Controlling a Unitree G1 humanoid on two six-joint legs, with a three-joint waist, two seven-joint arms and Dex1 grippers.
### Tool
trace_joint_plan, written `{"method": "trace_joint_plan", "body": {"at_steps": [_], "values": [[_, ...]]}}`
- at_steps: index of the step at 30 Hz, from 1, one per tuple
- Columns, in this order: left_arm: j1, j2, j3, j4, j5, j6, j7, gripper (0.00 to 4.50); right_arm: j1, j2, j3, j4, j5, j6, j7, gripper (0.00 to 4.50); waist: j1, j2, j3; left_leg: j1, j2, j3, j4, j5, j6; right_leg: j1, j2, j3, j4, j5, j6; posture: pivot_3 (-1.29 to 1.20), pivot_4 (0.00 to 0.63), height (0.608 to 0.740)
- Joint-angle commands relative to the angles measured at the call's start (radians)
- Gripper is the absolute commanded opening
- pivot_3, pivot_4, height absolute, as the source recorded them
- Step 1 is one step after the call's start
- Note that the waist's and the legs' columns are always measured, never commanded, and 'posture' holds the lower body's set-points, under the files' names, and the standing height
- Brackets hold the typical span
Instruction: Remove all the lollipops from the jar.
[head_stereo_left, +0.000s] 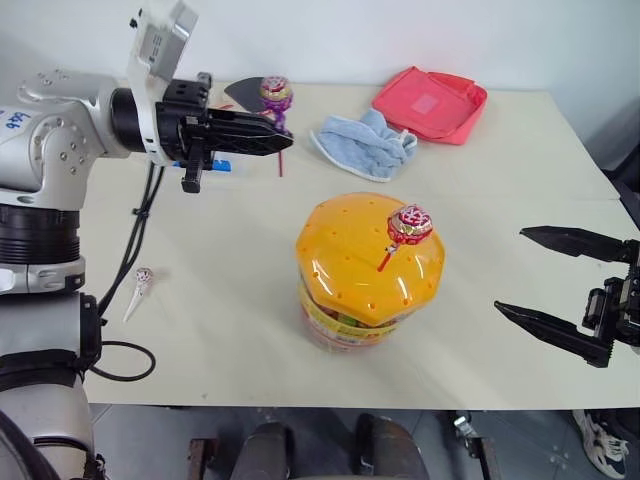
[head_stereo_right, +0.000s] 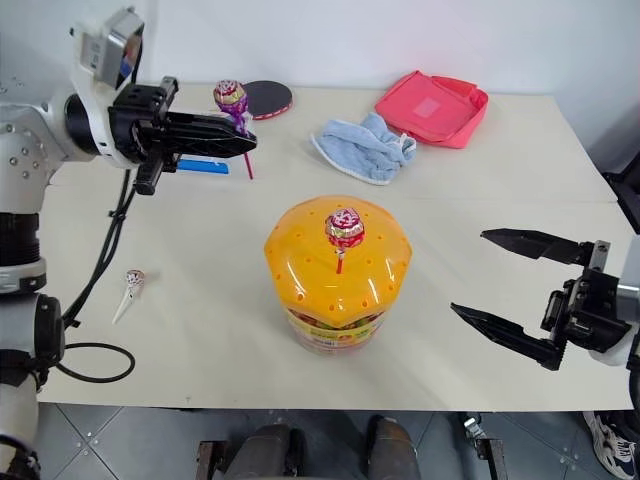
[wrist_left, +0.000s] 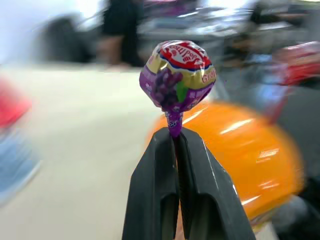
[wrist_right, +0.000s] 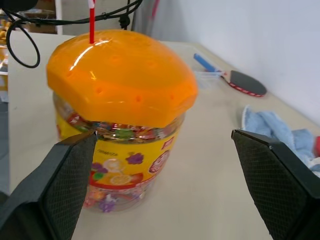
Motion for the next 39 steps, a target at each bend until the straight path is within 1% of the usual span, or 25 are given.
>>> {"method": "trace_joint_plan", "body": {"at_steps": [1,3,8,13,16,19,21,23,26,30,33,35,39], "values": [[0.054,0.064,0.022,-0.084,0.050,0.184,0.159,0.05,-0.016,-0.015,-0.003,0.003,0.002,-0.014,0.005,4.50,0.000,0.000,0.000,0.000,0.000,0.000,0.000,0.000,0.000,0.000,0.000,0.000,0.000,0.000,0.000,0.00,0.150,0.740],[0.115,0.099,0.005,-0.131,0.083,0.287,0.241,0.05,-0.023,-0.018,0.010,0.014,-0.006,-0.012,0.008,4.50,-0.001,0.000,0.000,0.000,0.000,0.000,0.000,0.000,0.000,0.000,0.000,0.000,0.000,0.000,0.000,0.00,0.150,0.740],[0.263,0.150,-0.018,-0.223,0.161,0.439,0.399,0.05,-0.055,-0.026,0.040,0.046,-0.023,-0.019,0.017,4.50,-0.001,0.000,0.000,0.000,0.000,0.000,-0.001,0.000,0.000,-0.001,0.000,0.001,0.000,0.000,0.000,0.00,0.150,0.740],[0.329,0.165,-0.002,-0.288,0.160,0.565,0.467,0.05,-0.083,-0.034,0.060,0.071,-0.032,-0.019,0.032,4.50,0.003,-0.002,0.001,0.000,0.000,0.000,-0.001,0.000,0.000,-0.001,0.000,0.001,0.000,0.000,0.000,0.00,0.150,0.740],[0.356,0.176,-0.017,-0.311,0.157,0.619,0.493,0.05,-0.096,-0.033,0.075,0.079,-0.038,-0.023,0.040,4.50,0.002,-0.002,0.001,0.000,0.000,0.000,-0.001,0.000,0.000,-0.001,0.000,0.001,0.000,0.000,0.000,0.00,0.150,0.740],[0.380,0.202,-0.045,-0.312,0.165,0.643,0.507,0.05,-0.116,-0.034,0.090,0.086,-0.043,-0.021,0.041,4.50,0.000,-0.002,0.001,0.000,0.000,0.001,-0.001,0.000,0.000,-0.001,0.000,0.002,0.000,0.000,0.000,0.00,0.150,0.740],[0.394,0.219,-0.061,-0.292,0.186,0.602,0.515,0.05,-0.128,-0.034,0.099,0.094,-0.047,-0.021,0.042,4.50,-0.001,-0.002,0.001,0.000,0.000,0.001,-0.001,0.000,0.000,-0.001,0.000,0.002,0.000,0.000,0.000,0.00,0.150,0.740],[0.374,0.190,-0.055,-0.236,0.211,0.559,0.545,0.05,-0.136,-0.031,0.110,0.102,-0.054,-0.024,0.045,4.50,0.000,-0.002,0.001,0.000,0.000,0.001,-0.001,0.000,-0.001,-0.002,0.000,0.002,0.000,0.000,0.000,0.00,0.150,0.740],[0.338,0.162,-0.074,-0.185,0.216,0.535,0.543,0.05,-0.150,-0.028,0.127,0.109,-0.061,-0.026,0.042,4.50,0.005,-0.002,0.001,0.000,0.000,0.001,-0.001,0.000,0.000,-0.002,0.000,0.002,0.000,0.000,0.000,0.00,0.150,0.740],[0.301,0.134,-0.078,-0.118,0.216,0.541,0.538,0.05,-0.160,-0.024,0.136,0.108,-0.066,-0.025,0.038,4.50,0.004,-0.002,0.001,-0.001,0.000,0.001,-0.001,0.000,0.000,-0.002,0.000,0.002,0.000,0.000,0.000,0.00,0.150,0.740],[0.279,0.126,-0.072,-0.086,0.217,0.538,0.534,0.70,-0.163,-0.024,0.135,0.108,-0.068,-0.025,0.036,4.50,0.002,-0.002,0.001,0.000,0.000,0.002,-0.001,0.000,0.000,-0.002,0.000,0.002,0.000,0.000,0.000,0.00,0.150,0.740],[0.271,0.134,-0.074,-0.085,0.219,0.529,0.529,1.28,-0.162,-0.024,0.129,0.109,-0.067,-0.024,0.037,4.50,0.001,-0.002,0.001,0.000,0.000,0.002,-0.001,0.000,0.000,-0.002,0.000,0.002,0.000,0.000,0.000,0.00,0.150,0.740],[0.250,0.164,-0.076,-0.082,0.219,0.486,0.492,2.61,-0.160,-0.032,0.107,0.107,-0.054,-0.017,0.040,4.50,0.000,-0.002,0.001,0.000,0.000,0.002,-0.001,0.000,0.000,-0.002,0.000,0.002,0.000,0.000,0.000,0.00,0.150,0.740]]}}
